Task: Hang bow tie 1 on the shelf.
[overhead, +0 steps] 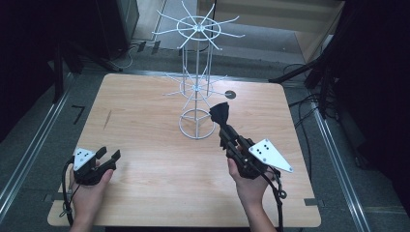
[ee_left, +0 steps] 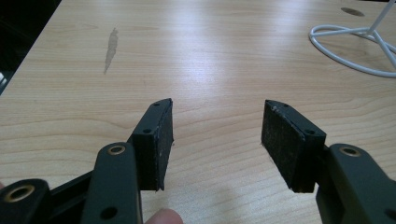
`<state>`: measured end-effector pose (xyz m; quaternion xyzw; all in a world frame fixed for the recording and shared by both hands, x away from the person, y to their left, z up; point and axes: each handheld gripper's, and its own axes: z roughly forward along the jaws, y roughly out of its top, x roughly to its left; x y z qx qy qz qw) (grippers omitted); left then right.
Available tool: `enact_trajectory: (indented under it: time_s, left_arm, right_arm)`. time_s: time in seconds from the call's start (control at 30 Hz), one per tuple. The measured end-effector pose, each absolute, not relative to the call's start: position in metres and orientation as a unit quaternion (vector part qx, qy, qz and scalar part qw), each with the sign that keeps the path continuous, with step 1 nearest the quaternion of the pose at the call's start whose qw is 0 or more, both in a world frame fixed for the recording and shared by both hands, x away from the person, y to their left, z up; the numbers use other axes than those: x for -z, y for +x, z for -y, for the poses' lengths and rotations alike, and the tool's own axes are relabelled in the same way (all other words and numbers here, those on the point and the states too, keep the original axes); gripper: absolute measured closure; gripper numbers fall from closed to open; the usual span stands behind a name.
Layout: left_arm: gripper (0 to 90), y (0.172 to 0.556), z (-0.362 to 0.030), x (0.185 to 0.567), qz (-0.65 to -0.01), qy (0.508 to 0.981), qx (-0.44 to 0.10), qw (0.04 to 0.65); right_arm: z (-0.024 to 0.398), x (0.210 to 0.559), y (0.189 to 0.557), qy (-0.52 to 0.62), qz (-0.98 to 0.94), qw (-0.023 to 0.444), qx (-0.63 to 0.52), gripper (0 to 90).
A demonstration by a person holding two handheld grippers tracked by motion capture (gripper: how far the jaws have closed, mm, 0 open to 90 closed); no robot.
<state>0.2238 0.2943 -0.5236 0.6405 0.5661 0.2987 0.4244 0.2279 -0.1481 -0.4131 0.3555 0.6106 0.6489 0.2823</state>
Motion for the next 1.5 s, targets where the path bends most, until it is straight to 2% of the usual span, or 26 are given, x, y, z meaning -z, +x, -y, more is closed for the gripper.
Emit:
enact_trajectory:
  time_s: [0.33, 0.67, 0.97, 1.2, 1.5]
  left_arm:
    - [45.0, 0.224, -0.294, 0.524, -0.565, 0.641, -0.298, 0.425]
    - [45.1, 0.224, -0.294, 0.524, -0.564, 0.643, -0.297, 0.425]
    - [45.1, 0.224, -0.294, 0.524, -0.564, 0.643, -0.298, 0.425]
    - [45.2, 0.224, -0.294, 0.524, -0.563, 0.644, -0.298, 0.424]
    - [45.2, 0.224, -0.294, 0.524, -0.562, 0.644, -0.298, 0.425]
  right_arm:
    - [0.148, 0.407, 0.254, 0.355, -0.617, 0.225, -0.666, 76.3]
    - [0.154, 0.404, 0.273, 0.373, -0.615, 0.199, -0.666, 74.9]
    - [0.155, 0.405, 0.289, 0.383, -0.620, 0.189, -0.659, 71.5]
    - [0.155, 0.410, 0.299, 0.405, -0.615, 0.210, -0.644, 76.3]
    - [0.165, 0.407, 0.308, 0.406, -0.610, 0.213, -0.646, 76.8]
